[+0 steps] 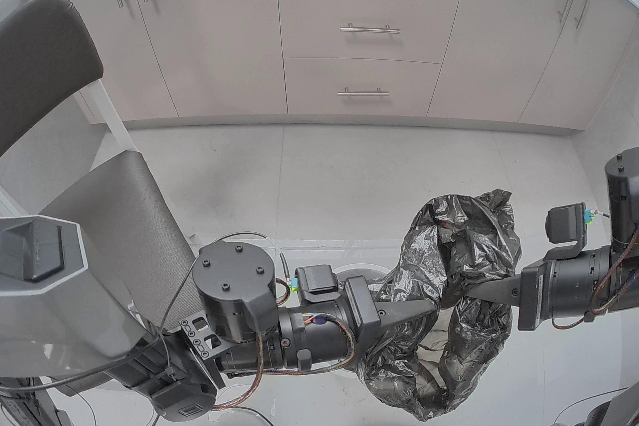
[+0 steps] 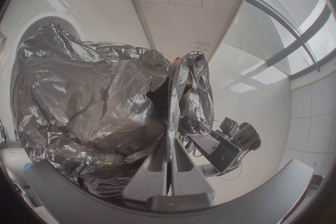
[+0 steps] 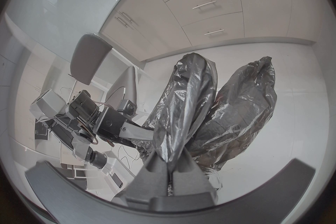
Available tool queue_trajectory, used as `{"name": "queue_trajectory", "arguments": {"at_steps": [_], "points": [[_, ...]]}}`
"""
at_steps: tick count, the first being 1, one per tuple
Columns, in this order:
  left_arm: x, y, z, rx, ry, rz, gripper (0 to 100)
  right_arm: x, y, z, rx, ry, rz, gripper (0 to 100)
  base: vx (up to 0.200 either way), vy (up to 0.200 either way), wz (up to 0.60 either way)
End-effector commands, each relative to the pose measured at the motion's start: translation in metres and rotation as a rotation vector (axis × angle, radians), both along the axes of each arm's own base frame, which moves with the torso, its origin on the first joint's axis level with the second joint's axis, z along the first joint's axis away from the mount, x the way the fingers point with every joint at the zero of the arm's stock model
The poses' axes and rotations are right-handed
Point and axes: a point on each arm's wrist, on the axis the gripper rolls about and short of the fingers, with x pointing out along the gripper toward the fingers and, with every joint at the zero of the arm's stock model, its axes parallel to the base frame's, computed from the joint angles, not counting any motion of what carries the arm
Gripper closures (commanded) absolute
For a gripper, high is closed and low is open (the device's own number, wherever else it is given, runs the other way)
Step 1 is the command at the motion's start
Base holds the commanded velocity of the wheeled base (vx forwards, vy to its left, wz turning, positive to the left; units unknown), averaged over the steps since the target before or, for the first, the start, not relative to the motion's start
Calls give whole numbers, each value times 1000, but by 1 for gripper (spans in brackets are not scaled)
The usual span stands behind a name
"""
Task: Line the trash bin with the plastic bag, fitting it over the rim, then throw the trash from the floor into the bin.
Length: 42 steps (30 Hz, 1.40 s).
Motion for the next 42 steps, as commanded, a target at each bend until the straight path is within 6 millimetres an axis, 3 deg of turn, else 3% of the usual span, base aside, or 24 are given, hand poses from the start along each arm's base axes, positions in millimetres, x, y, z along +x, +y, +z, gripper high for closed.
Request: {"name": "queue_trajectory", "arguments": {"at_steps": [1,11,27,42], "points": [[4,-2,-11,22,24,5,100,6,6,-8,-23,26,3,100,0,0,0],[6,-5,-25,52,59,6,100,12,12,-20,-48,77,-2,100,0,0,0],[17,10,-37,90,94,65,100,61,57,-83,-77,119,-3,100,0,0,0],[19,33,-47,139,133,119,100,65,70,-104,-86,174,-1,100,0,0,0]]}}
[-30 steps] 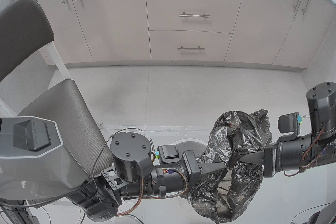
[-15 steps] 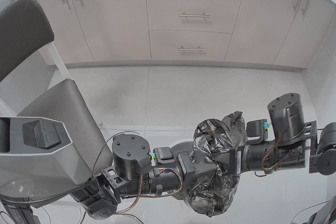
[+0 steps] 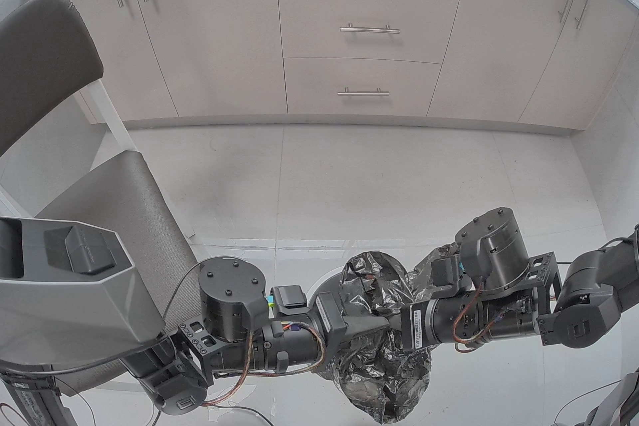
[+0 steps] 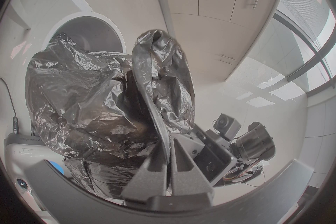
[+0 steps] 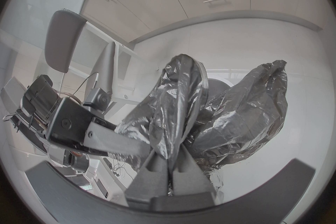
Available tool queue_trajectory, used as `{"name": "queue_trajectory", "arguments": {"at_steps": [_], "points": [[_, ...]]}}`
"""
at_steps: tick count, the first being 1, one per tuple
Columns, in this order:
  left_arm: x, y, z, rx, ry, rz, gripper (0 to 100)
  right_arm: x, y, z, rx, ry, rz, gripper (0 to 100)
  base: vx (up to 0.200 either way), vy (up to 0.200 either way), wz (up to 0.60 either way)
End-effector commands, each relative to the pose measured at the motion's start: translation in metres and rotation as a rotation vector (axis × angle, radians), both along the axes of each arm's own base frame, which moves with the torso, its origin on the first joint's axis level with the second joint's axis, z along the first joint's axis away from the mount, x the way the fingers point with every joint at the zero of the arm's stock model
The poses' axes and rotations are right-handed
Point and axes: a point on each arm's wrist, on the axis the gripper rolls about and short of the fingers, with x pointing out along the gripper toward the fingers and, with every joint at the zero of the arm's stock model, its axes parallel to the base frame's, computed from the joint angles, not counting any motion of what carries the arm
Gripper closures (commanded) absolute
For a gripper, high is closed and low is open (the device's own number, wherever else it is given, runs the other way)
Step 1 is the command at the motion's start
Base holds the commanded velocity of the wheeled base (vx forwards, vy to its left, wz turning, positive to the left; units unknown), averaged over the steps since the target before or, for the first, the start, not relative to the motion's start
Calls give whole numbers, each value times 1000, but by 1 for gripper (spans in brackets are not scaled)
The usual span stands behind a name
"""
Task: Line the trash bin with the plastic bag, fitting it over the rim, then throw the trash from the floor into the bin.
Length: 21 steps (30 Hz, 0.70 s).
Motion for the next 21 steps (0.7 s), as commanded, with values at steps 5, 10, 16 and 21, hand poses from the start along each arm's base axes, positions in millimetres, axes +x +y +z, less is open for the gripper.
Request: {"name": "queue_trajectory", "arguments": {"at_steps": [5,10,16,21], "points": [[5,18,0,19,-3,51,100,9,7,-15,25,-5,-14,100,0,0,0],[13,34,-1,42,-30,97,100,14,9,-14,44,-29,-20,100,0,0,0],[23,47,1,43,-43,147,100,17,11,-11,54,-41,-18,100,0,0,0],[25,56,-3,71,-60,166,100,22,16,-13,77,-47,-3,100,0,0,0]]}}
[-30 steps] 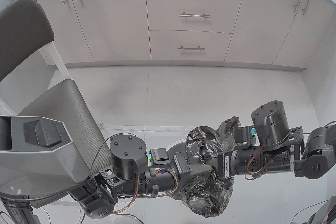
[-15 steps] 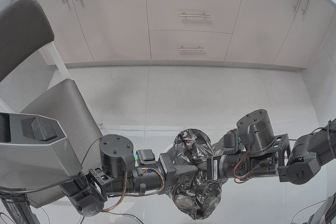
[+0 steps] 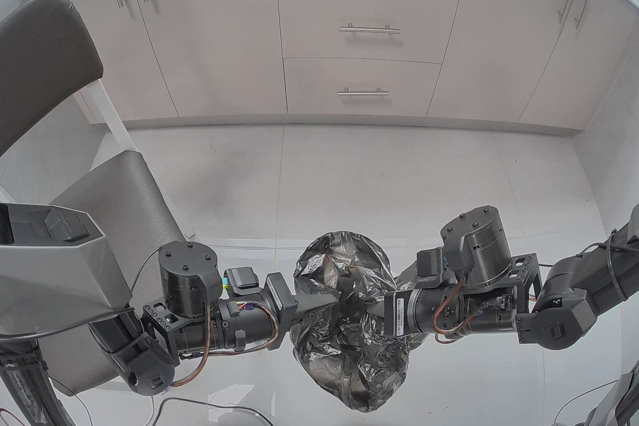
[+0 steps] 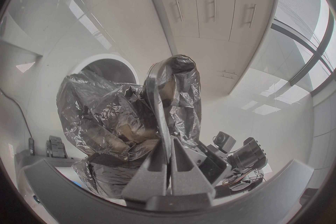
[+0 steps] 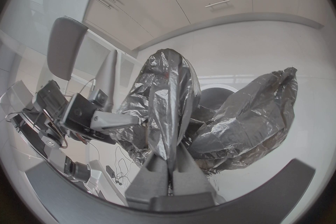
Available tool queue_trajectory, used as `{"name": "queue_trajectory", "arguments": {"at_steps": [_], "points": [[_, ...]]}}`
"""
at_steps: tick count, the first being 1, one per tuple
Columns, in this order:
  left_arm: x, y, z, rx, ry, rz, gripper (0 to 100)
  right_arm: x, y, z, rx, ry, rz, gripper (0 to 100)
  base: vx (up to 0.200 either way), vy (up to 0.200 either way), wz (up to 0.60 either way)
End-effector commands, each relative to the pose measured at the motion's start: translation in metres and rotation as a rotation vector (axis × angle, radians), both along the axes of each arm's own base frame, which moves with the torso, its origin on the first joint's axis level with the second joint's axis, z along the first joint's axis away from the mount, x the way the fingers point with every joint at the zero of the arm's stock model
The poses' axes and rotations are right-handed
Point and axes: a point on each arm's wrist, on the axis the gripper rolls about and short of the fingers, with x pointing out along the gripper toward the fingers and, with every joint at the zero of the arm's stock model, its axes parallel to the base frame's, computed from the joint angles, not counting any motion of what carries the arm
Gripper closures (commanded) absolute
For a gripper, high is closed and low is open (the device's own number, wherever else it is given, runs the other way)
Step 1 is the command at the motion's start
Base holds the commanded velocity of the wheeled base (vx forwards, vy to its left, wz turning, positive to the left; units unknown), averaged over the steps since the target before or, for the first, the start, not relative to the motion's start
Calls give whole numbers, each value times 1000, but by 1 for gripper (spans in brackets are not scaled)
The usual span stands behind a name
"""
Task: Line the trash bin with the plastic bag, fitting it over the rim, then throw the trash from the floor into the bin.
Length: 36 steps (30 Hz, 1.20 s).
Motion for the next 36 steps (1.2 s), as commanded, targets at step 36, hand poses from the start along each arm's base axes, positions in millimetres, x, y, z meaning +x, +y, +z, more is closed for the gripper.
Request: {"name": "queue_trajectory", "arguments": {"at_steps": [36], "points": [[10,64,5,63,-52,185,100,35,83,-58,12,17,104,100,0,0,0]]}}
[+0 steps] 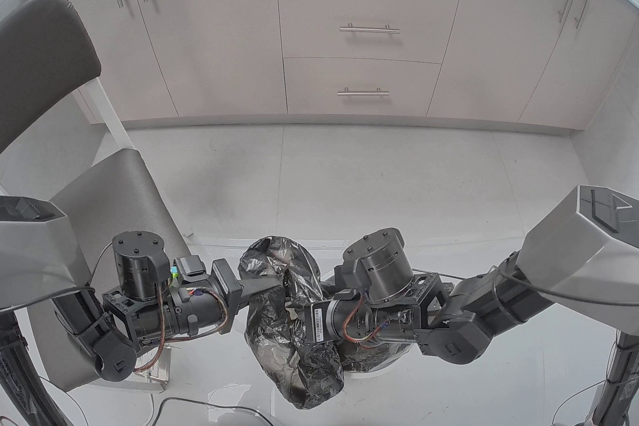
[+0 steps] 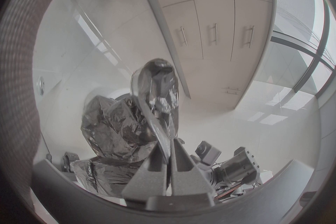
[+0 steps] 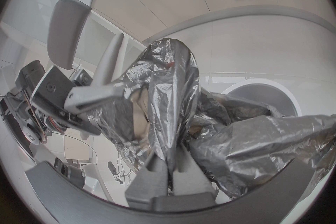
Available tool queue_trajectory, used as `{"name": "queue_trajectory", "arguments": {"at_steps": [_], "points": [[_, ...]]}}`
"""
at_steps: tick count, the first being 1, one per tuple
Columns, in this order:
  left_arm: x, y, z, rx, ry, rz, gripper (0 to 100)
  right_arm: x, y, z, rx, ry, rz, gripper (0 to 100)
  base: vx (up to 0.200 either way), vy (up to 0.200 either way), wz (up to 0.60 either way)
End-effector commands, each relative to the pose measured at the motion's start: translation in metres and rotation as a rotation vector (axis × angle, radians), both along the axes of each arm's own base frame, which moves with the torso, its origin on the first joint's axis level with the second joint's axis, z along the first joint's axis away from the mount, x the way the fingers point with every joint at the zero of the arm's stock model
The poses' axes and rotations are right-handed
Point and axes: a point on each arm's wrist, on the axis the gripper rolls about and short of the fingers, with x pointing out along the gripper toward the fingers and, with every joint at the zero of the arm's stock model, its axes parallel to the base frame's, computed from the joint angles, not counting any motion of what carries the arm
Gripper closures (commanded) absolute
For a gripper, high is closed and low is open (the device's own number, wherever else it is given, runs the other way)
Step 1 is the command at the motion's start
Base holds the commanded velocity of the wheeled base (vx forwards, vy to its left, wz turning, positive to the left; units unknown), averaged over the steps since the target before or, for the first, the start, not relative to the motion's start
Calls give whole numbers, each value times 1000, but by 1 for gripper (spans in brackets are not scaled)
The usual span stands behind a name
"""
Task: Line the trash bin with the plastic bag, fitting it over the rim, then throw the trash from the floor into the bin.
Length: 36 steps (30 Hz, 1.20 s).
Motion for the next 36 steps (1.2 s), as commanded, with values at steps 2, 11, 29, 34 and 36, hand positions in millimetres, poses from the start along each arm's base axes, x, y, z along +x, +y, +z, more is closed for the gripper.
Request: {"name": "queue_trajectory", "arguments": {"at_steps": [2,11,29,34,36], "points": [[-1,2,1,3,-3,6,100,4,-2,-18,-26,35,-16,100,0,0,0],[-7,-4,-1,8,10,-23,100,25,-29,-31,-43,70,-103,100,0,0,0],[-35,-27,14,-12,-26,-146,100,49,-69,-68,-85,113,-213,100,0,0,0],[-41,-29,17,-16,-33,-167,100,62,-70,-80,-66,112,-210,100,0,0,0],[-41,-30,16,-14,-29,-169,100,65,-68,-80,-65,99,-205,100,0,0,0]]}}
